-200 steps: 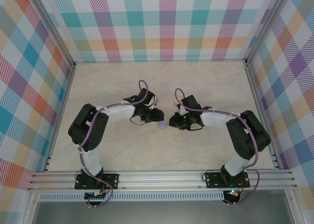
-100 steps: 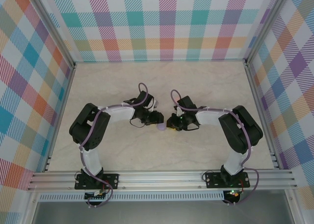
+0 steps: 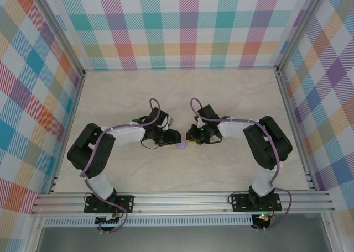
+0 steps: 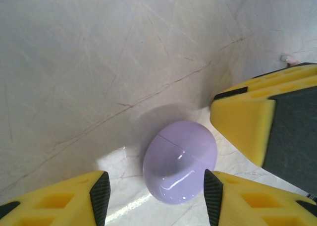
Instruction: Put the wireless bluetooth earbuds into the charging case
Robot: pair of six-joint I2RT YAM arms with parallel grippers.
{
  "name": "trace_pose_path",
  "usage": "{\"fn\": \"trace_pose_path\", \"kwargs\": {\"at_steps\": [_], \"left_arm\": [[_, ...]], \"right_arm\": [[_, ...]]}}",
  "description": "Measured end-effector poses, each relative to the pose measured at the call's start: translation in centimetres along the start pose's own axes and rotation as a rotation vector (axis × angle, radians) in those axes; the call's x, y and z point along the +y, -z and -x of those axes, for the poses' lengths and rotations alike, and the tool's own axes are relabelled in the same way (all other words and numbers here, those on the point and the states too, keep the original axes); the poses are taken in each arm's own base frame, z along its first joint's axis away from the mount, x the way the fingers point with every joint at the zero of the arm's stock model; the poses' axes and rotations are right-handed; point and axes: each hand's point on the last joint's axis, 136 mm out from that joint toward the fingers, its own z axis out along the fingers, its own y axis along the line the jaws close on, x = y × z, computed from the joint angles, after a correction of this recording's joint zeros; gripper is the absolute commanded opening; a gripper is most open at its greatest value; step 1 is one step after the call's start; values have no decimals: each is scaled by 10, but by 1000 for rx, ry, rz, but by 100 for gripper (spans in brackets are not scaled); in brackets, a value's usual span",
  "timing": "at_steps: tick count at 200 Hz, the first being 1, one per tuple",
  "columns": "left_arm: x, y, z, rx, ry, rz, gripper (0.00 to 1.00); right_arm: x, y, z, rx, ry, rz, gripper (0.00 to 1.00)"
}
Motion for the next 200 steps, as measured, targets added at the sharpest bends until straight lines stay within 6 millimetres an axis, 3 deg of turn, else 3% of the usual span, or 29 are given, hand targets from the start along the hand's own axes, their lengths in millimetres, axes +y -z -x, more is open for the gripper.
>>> {"fn": "trace_pose_path", "kwargs": {"at_steps": [43, 69, 152, 200], "left_arm": [[-3, 5, 8, -25, -14, -26, 54], [-2, 4, 16, -24, -21, -55, 51], [-3, -12, 13, 34, -32, -105, 50], [-1, -11, 7, 34, -29, -124, 49]], "right_arm": [[7, 20, -5, -36, 17, 17, 29], [10, 27, -16, -33, 4, 68, 28], [13, 3, -44, 52, -12, 73, 23], [13, -2, -34, 39, -17, 40, 22]]}}
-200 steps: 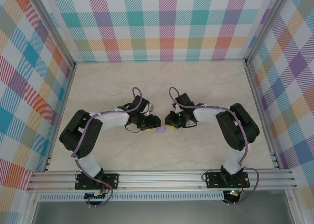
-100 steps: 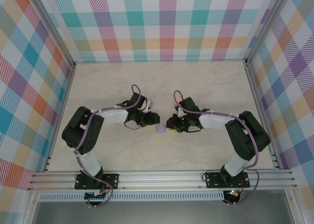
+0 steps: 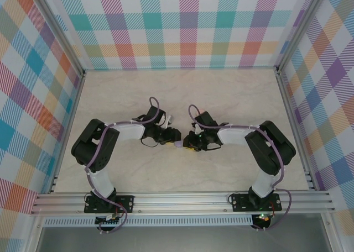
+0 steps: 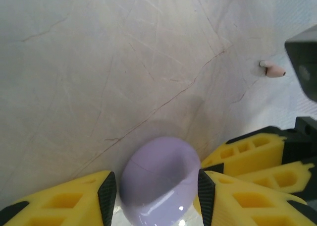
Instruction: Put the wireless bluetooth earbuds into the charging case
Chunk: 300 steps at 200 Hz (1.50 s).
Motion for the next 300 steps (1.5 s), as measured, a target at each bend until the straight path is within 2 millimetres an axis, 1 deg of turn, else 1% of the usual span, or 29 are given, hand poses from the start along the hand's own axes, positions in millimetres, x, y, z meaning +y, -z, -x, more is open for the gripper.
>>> {"fn": "trace_pose_path", "kwargs": {"at_steps": [33, 57, 82, 114, 153, 189, 243, 294, 300], "left_arm": [[2, 4, -9, 7, 18, 2, 49], [2, 7, -12, 6, 24, 1, 50], [-1, 11, -8, -15, 15, 4, 52], [-1, 15, -5, -28, 15, 5, 51], [4, 17, -1, -40, 27, 12, 47], [14, 9, -4, -17, 49, 20, 47], [9, 6, -1, -17, 42, -19, 46], [5, 3, 0, -12, 62, -59, 40], [5, 3, 1, -15, 64, -61, 37]], "right_arm": [[9, 3, 9, -21, 21, 4, 22], [7, 3, 9, -24, 23, -7, 23], [5, 3, 8, -20, 22, -19, 24], [5, 3, 8, -21, 22, -18, 26], [8, 3, 11, -30, 22, -8, 24], [9, -2, 15, -32, 18, -6, 22], [11, -4, 19, -34, 18, -2, 20], [12, -6, 21, -37, 21, 2, 20], [12, -6, 21, -37, 22, 2, 20]]}}
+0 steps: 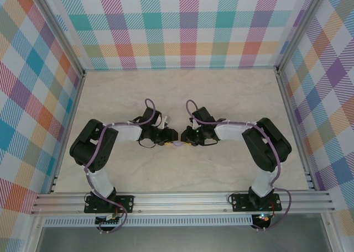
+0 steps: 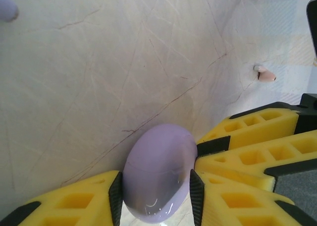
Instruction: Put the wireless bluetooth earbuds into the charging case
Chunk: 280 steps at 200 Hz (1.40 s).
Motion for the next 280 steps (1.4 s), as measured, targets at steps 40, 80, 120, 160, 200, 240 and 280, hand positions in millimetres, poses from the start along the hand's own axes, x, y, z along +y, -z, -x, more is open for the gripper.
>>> {"fn": "trace_pose_path", "kwargs": {"at_steps": [40, 80, 120, 160, 200, 240, 280], "left_arm": [[1, 0, 0, -9, 11, -11, 32], [1, -1, 0, -19, 26, -31, 34], [0, -1, 0, -29, 43, -46, 33], [-2, -1, 1, -34, 60, -66, 37], [-9, -2, -1, -24, 59, -96, 29], [-9, -1, -1, -25, 57, -96, 20], [-18, 11, 3, -58, 36, -90, 19]], "right_arm": [[0, 0, 0, -1, 1, -1, 20], [0, 0, 1, -2, 1, -1, 20], [0, 0, 1, -2, 2, -1, 20], [-1, 1, 1, -7, 3, -3, 20], [-2, 0, 2, -12, 6, -8, 20], [-4, 2, 3, -26, 8, -20, 29], [-2, 28, -2, -67, 51, -23, 52]]}}
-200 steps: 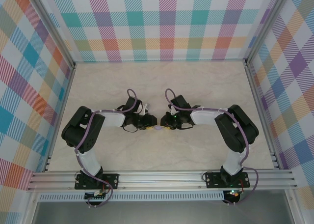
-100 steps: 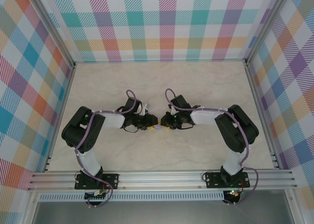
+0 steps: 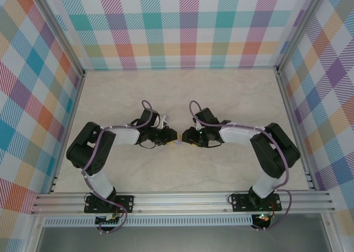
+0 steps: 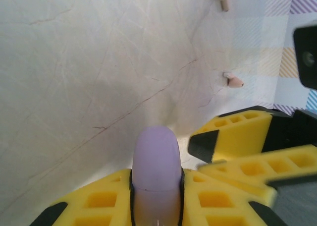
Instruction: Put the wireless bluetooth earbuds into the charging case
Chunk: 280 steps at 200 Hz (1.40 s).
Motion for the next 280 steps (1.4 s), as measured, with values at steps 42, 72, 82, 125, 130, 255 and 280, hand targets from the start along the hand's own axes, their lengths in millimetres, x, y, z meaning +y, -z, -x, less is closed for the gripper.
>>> {"fn": "trace_pose_path", "kwargs": {"at_steps": [42, 72, 82, 125, 130, 255, 280], "left_arm": [[-48, 41, 19, -148, -153, -54, 19], [-81, 80, 28, -294, -280, -83, 20], [-92, 92, 31, -331, -315, -93, 19], [-150, 138, 32, -454, -468, -227, 18], [-157, 142, 31, -464, -488, -249, 18], [-244, 175, -20, -377, -784, -562, 16], [-245, 173, -24, -364, -795, -559, 16]], "right_arm": [[34, 65, 21, -143, 151, 132, 63], [48, 101, 34, -252, 286, 163, 74], [53, 112, 35, -277, 328, 183, 73], [83, 161, 30, -295, 472, 395, 70], [88, 166, 28, -295, 495, 416, 70], [167, 229, 1, -229, 796, 762, 55], [169, 229, -3, -214, 807, 776, 52]]}}
